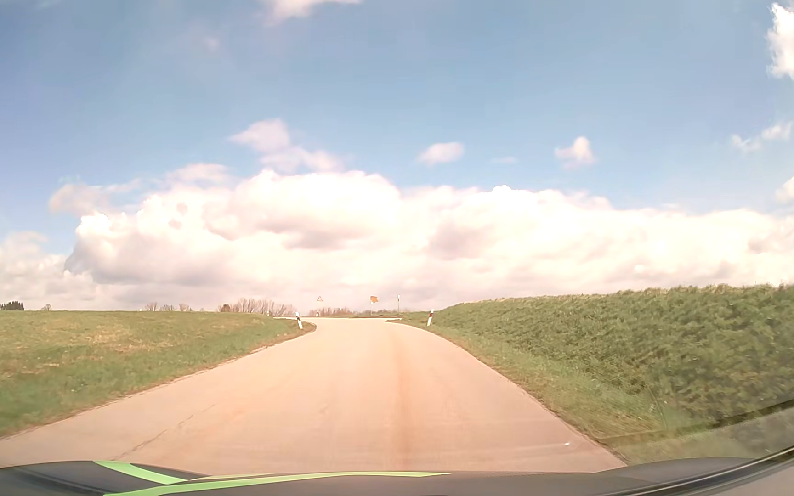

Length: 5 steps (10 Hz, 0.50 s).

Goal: Follow the waypoints while adhering to traffic rules and regulations

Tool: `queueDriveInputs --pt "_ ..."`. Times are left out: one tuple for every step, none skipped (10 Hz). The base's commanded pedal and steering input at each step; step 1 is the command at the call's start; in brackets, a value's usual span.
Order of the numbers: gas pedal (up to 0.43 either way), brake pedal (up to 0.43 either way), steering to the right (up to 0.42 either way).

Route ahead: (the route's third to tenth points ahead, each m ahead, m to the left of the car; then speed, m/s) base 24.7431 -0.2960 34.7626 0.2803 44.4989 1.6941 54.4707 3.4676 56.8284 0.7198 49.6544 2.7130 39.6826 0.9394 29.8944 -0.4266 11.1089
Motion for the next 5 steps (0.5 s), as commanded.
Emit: queueDriveInputs --pt "0.248 0.000 0.003" --pt "0.248 0.000 0.003" --pt "0.228 0.000 0.003" --pt "0.220 0.000 0.002" --pt "0.197 0.000 0.001"
